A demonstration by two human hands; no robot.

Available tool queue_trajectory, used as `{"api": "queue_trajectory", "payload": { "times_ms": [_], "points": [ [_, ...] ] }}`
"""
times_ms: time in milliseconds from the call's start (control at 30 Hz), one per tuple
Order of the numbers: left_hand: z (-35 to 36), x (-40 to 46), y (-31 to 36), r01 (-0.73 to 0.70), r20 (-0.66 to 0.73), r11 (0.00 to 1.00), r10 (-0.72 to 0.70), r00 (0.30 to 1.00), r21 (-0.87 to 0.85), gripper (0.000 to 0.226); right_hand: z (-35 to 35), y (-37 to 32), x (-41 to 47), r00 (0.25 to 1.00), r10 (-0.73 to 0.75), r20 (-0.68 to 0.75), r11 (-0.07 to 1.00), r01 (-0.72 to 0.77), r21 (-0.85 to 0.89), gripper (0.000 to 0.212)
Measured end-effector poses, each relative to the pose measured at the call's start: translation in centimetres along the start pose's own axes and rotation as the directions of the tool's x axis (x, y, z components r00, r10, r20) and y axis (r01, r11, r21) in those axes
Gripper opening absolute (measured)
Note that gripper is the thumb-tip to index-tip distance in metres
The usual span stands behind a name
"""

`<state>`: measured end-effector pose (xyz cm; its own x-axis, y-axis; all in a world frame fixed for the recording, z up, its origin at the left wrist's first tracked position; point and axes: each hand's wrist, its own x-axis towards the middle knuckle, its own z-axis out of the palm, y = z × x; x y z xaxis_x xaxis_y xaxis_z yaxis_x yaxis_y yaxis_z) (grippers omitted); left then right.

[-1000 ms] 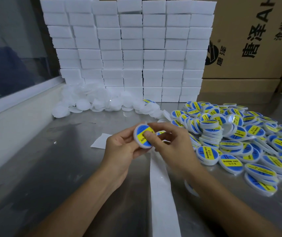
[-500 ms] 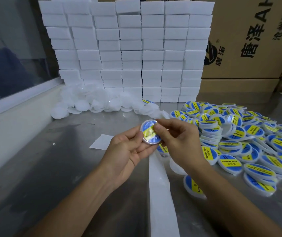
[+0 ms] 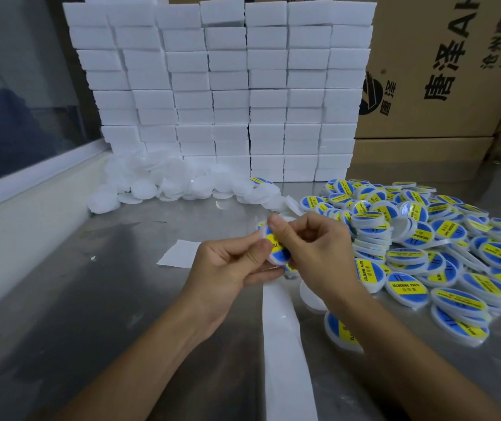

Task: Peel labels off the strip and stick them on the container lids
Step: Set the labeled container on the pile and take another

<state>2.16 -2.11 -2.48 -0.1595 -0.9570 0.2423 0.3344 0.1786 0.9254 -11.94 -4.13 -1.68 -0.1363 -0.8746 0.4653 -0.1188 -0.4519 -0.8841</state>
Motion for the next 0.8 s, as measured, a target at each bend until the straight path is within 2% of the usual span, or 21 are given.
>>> {"api": "queue_trajectory", "payload": {
  "times_ms": [100,167,233,333,400,533,633,733,800],
  "points": [
    [0.0,-0.1,0.1,-0.020,0.004,0.997,0.020,1.000,0.073,0.042,-0.4,0.3,0.3,1.000,-0.024,-0.019,1.000,0.024,-0.007,0.041],
    [-0.1,0.0,0.2,-0.024,-0.040,0.999,0.025,0.999,0.037,0.039,-0.4,0.3,0.3,1.000,-0.022,0.012,1.000,0.021,0.022,0.023],
    [-0.4,0.2,0.4,-0.019,-0.103,1.000,0.018,0.995,-0.010,0.029,-0.2,0.0,0.1,0.992,-0.022,0.121,0.999,0.018,0.039,0.005],
    [-1.1,0.6,0.6,-0.004,-0.211,0.999,-0.006,0.977,-0.050,0.016,0.4,0.1,-0.3,0.963,0.043,0.267,0.995,-0.066,0.079,0.037],
    [-1.5,0.8,0.7,0.008,-0.255,0.999,-0.021,0.967,-0.052,0.019,0.4,0.1,-0.3,0.956,0.068,0.284,0.991,-0.099,0.095,0.045],
    [-1.6,0.8,0.8,-0.021,-0.270,0.999,0.029,0.962,0.032,0.021,0.2,-0.4,-0.1,0.968,0.056,0.244,0.975,-0.106,0.194,0.026],
    [-1.3,0.7,0.7,-0.039,-0.231,0.997,0.054,0.972,0.071,0.024,0.2,-0.8,-0.3,0.979,0.077,0.191,0.962,-0.123,0.243,0.003],
    [-0.6,0.5,0.7,-0.052,-0.157,0.995,0.066,0.985,0.091,0.028,0.0,-0.7,0.0,0.995,0.076,0.067,0.968,-0.090,0.232,0.027],
    [-0.3,0.4,0.6,-0.068,-0.137,0.990,0.085,0.987,0.123,0.028,-0.2,-0.7,0.1,0.998,0.060,0.025,0.976,-0.064,0.210,0.029]
  ]
}}
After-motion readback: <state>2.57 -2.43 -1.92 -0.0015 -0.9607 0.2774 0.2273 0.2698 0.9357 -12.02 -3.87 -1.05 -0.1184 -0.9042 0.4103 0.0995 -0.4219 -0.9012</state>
